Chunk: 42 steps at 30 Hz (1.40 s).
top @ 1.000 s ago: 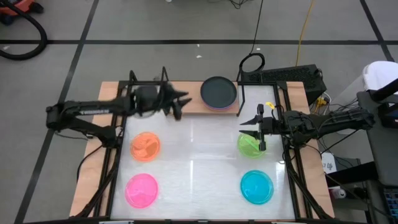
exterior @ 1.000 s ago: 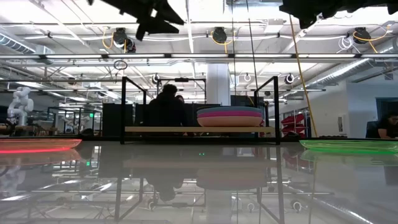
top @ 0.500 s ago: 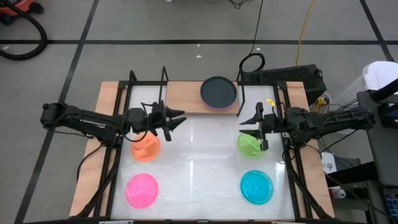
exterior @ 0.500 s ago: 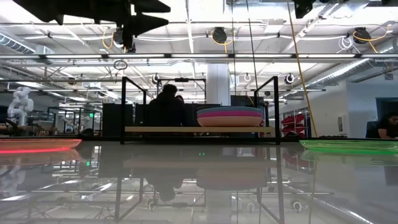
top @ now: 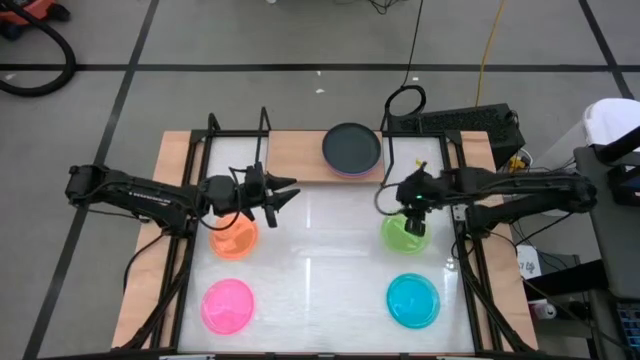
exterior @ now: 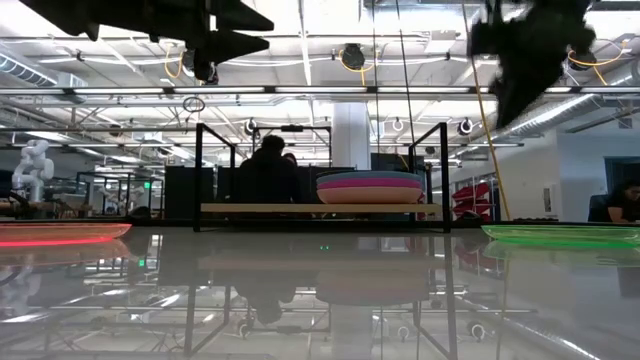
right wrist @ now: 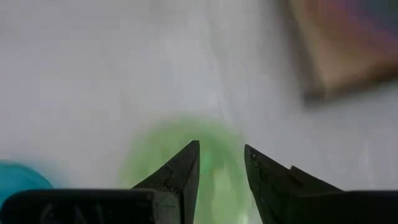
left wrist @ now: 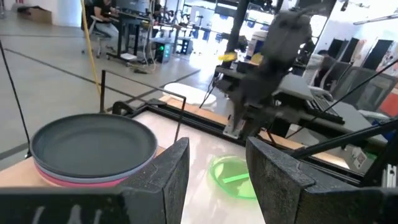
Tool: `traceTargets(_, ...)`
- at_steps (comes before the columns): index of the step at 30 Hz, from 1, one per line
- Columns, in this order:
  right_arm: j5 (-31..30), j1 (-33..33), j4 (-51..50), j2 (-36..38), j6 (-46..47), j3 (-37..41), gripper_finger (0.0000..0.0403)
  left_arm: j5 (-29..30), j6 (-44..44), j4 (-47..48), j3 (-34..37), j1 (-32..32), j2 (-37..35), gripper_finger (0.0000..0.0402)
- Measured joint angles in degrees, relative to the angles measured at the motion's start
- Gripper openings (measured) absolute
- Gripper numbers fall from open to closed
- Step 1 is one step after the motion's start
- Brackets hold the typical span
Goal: Place and stack plates onto a shelf
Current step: Put the light green plate on the shelf
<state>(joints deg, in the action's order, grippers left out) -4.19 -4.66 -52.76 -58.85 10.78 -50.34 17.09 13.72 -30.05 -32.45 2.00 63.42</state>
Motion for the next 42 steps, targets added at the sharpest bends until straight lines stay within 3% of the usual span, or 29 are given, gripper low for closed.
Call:
traceTargets(5, 0.14, -4.8, -2.83, -7.52, -1.34, 1.56, 0.0112, 0.0, 0.02, -0.01, 0.0, 0.0, 0.0, 0.0163)
traceTargets(14, 8.87, -13.23, 3.56, -15.6, -9.24, 6.56, 0.0112, -0.01, 0.28, 0.36, 0.0, 0.72, 0.0, 0.0163)
traceTargets(26, 9.21, -23.0, 9.16, -16.2, -12.72, 9.21, 0.0112, -0.03, 0.95, 2.49, 0.0, 1.25, 0.0, 0.0163)
traceTargets(32, 19.31, -25.33, 11.05, -16.2, -15.75, 10.53, 0.0112, -0.03, 1.78, 2.94, 0.0, 1.25, 0.0, 0.0163)
traceTargets(42, 19.99, -26.56, 15.27, -16.26, -15.2, 14.07, 0.0112, -0.03, 1.84, 2.9, -0.02, 1.25, 0.0, 0.0163)
